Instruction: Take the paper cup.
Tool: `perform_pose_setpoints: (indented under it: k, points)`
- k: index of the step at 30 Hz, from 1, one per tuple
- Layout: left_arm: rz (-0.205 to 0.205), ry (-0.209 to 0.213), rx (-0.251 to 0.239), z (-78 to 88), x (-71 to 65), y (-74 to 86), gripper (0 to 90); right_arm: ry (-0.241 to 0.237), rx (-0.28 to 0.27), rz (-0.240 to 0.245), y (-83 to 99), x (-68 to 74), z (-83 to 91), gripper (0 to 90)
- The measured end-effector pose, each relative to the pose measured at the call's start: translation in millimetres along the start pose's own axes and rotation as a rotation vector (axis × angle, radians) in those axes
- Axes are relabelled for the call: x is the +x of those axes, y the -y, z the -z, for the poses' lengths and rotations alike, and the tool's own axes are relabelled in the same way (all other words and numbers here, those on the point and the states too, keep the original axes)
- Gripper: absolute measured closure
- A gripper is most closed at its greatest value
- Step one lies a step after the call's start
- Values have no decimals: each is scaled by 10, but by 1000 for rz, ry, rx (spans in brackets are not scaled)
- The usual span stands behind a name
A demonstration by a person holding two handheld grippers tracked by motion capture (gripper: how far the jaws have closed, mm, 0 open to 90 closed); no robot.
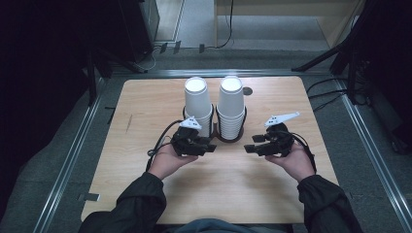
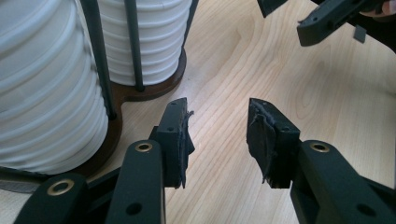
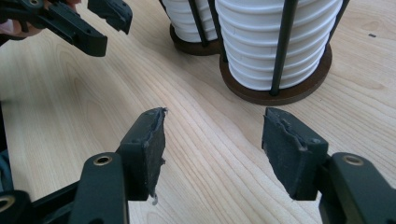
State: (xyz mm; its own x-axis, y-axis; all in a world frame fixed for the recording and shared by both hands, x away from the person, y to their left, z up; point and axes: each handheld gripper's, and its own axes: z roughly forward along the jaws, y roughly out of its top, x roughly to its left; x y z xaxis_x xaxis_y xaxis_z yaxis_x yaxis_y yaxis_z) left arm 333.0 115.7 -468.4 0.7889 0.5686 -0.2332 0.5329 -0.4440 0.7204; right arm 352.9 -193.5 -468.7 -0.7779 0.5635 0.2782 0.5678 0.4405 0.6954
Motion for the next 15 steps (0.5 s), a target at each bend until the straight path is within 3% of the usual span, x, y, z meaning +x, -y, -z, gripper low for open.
perform_pose_setpoints:
  k: [5, 10, 15]
  points:
    - [-7, -4, -9, -2, 6, 2, 602, 14, 10, 32, 8, -5, -8, 373]
    - [-25, -11, -14, -14, -17, -3, 600, 14, 20, 39, 14, -2, -22, 373]
    - [-17, -8, -14, -34, -14, -9, 600, 7, 31, 45, 18, 5, -39, 373]
